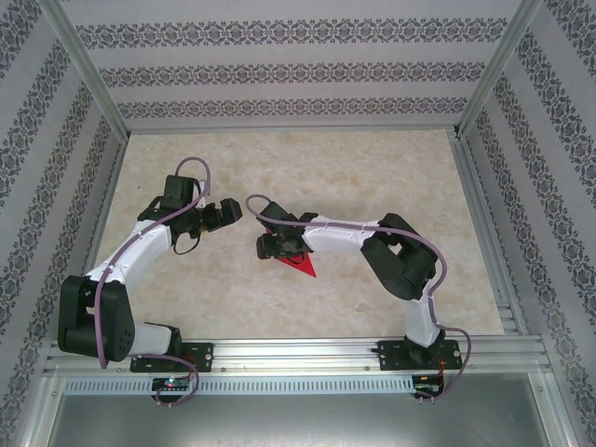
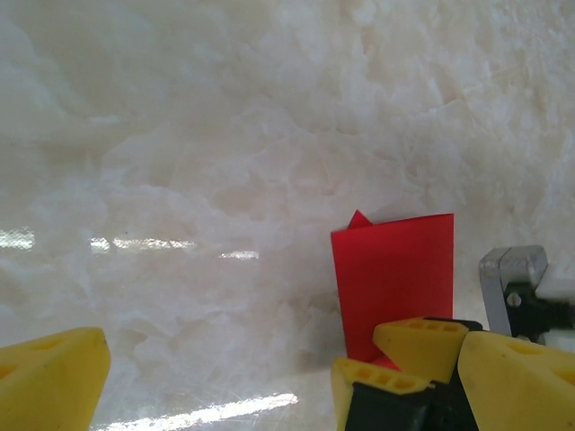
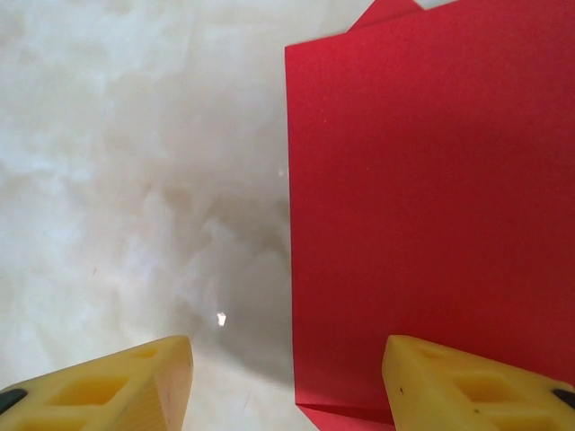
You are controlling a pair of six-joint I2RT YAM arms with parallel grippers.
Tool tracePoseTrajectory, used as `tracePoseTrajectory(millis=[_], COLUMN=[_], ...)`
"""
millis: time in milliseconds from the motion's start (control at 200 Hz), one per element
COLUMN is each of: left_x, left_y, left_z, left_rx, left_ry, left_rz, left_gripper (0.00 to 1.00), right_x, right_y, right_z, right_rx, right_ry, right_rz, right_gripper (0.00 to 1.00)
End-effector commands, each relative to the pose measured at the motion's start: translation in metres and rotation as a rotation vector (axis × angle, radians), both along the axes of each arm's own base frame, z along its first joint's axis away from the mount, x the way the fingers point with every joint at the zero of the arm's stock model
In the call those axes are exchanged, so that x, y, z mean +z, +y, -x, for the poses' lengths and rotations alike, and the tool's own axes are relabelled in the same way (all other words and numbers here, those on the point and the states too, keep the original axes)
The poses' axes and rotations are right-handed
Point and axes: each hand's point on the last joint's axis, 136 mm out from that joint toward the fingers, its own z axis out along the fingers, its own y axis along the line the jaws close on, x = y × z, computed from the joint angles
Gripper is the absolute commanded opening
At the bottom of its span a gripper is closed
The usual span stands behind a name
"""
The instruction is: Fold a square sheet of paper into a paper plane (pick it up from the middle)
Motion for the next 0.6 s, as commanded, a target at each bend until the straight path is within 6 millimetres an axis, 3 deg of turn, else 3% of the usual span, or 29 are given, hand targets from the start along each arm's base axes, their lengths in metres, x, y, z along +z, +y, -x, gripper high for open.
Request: tracePoseTrajectory(millis=[0, 120, 210, 400, 594], left_x=[0.002, 0.002, 0.001, -0.004, -0.008], left_y=[-0.004, -0.01, -0.015, -0.037, -0.06], left_z=[-0.006, -0.004, 0.0, 0.01, 0.022], left_rx=[-0.002, -0.008, -0.014, -0.047, -0.081], left_ry=[-0.025, -0.019, -0.009, 0.025, 0.065], left_rz=[0.05, 0.085, 0.11, 0.171, 0.195], left_gripper=[1.0, 1.0, 1.0, 1.0, 0.98], right_x=[0.008, 0.057, 0.08, 0.067, 0.048], right_y=[-0.01, -0.005, -0.014, -0.049, -0.056], right_z=[0.015, 0.002, -0.002, 0.006, 0.011], right_rx=[0.04, 0.001, -0.058, -0.184, -0.249], right_ry=[0.024, -0.088, -0.149, -0.131, -0.092], right_rz=[0.011, -0.115, -0.193, -0.284, -0.343], right_gripper=[0.6, 0.6, 0.6, 0.48, 0.27])
